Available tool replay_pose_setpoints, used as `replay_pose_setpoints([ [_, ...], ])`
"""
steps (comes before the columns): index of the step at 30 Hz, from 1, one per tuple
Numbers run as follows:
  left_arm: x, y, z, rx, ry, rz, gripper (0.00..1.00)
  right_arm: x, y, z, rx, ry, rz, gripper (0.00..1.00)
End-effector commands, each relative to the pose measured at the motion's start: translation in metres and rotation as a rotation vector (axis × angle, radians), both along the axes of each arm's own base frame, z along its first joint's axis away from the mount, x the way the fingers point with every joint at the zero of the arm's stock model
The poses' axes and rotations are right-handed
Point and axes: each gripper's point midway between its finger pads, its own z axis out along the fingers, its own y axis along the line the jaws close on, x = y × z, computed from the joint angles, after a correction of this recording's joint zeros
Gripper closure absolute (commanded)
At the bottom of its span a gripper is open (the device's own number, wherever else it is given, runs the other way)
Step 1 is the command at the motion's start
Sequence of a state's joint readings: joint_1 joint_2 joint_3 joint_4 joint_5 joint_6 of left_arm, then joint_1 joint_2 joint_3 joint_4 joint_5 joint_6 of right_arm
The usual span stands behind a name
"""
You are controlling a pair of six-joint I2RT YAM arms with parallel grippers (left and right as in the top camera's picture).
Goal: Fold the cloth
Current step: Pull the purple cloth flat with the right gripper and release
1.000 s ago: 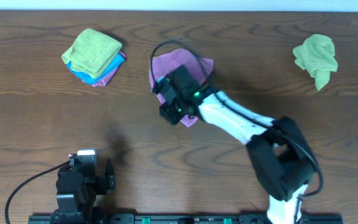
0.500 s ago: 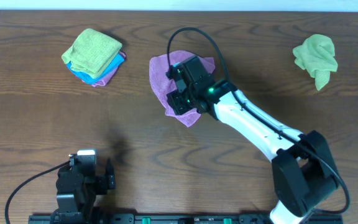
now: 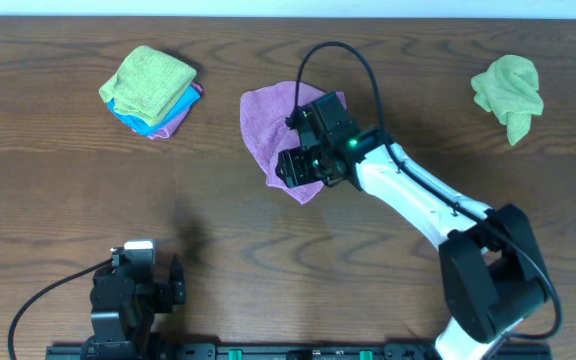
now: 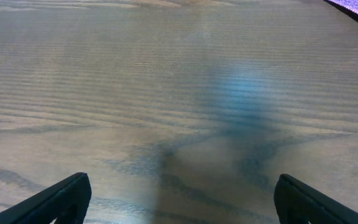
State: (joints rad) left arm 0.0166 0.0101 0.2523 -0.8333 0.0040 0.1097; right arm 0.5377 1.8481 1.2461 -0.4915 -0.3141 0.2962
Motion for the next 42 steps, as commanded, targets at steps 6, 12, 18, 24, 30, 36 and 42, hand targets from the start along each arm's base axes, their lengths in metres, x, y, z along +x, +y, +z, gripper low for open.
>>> replay_pose_setpoints([
  [6, -0.006, 0.001, -0.010, 0.023, 0.044, -0.014, 0.05, -0.011, 0.004, -0.027, 0.096, 0.099, -0.025, 0.40],
  [12, -0.006, 0.001, -0.010, 0.023, 0.044, -0.014, 0.05, -0.002, 0.014, -0.037, 0.125, 0.095, -0.050, 0.40],
  [18, -0.006, 0.001, -0.010, 0.023, 0.044, -0.014, 0.05, -0.004, 0.013, -0.055, 0.109, 0.127, -0.053, 0.46],
  [24, -0.006, 0.001, -0.010, 0.023, 0.044, -0.014, 0.05, 0.007, 0.019, -0.048, 0.140, 0.070, -0.043, 0.79],
  [30, -0.006, 0.001, -0.010, 0.023, 0.044, -0.014, 0.05, 0.007, 0.019, -0.044, 0.139, 0.055, -0.027, 0.98],
  [36, -0.006, 0.001, -0.010, 0.023, 0.044, -0.014, 0.05, 0.013, -0.011, -0.028, 0.008, -0.015, -0.077, 0.99],
  [42, -0.006, 0.001, -0.010, 0.023, 0.044, -0.014, 0.05, 0.016, -0.088, -0.009, -0.271, -0.072, -0.253, 0.98],
])
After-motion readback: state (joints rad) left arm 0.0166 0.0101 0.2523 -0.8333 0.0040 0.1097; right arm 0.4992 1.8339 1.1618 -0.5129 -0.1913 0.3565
